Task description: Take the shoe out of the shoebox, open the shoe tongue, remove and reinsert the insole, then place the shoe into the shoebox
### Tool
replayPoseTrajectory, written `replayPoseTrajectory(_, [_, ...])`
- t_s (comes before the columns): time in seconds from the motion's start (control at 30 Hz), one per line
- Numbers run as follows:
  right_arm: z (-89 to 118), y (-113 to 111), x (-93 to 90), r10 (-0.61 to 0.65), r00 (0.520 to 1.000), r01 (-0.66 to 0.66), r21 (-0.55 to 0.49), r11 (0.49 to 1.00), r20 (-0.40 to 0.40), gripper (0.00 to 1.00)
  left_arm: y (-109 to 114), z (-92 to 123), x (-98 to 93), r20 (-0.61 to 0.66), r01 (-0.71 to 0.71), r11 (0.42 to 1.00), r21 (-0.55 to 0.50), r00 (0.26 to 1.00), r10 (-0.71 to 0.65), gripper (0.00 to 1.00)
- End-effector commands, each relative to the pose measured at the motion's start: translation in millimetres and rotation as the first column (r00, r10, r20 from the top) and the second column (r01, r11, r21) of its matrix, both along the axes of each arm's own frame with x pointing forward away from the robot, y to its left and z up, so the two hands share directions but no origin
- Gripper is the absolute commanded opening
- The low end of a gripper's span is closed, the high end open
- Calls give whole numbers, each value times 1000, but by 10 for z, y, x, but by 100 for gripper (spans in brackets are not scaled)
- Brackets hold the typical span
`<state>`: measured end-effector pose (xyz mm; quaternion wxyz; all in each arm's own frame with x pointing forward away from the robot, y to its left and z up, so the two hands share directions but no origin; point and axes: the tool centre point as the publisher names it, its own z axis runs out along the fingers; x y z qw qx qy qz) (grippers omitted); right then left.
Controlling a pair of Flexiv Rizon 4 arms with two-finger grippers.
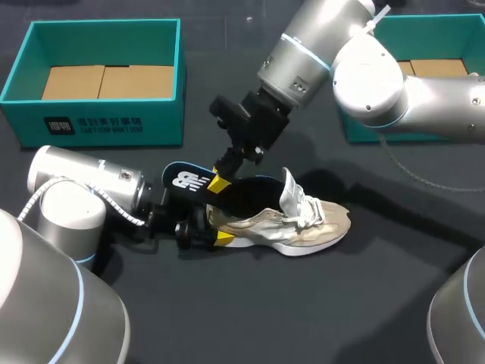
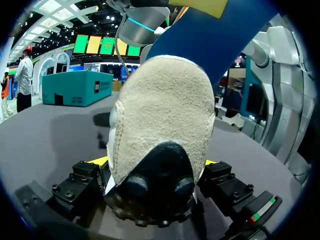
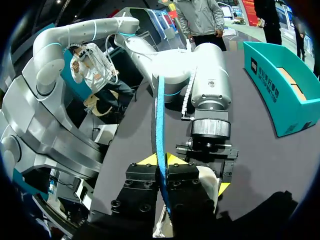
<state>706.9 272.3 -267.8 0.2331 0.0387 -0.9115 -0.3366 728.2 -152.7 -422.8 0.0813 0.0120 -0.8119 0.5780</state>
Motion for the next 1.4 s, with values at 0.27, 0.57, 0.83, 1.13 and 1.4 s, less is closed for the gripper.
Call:
replayPoseTrajectory(0.27, [449,196,69,-4,999,0,89,996,53,0,-24,-48,-2,0,-1,1000,1,1000,1,0])
replayPoseTrajectory(0.57, [1222,100,139,-22,1000,14,350,937,18,0,-24,-48,-2,0,-1,1000,1,1000,1,0])
replayPoseTrajectory(0.83, [1222,100,139,-22,1000,14,350,937,18,0,-24,-48,-2,0,-1,1000,1,1000,1,0])
replayPoseTrajectory(1.13, [1709,27,226,-195,979,204,440,875,-66,0,-24,-48,-2,0,-1,1000,1,1000,1,0])
replayPoseTrajectory(1.4, [2131,-124,148,-309,941,339,439,832,-140,0,-24,-48,-2,0,-1,1000,1,1000,1,0])
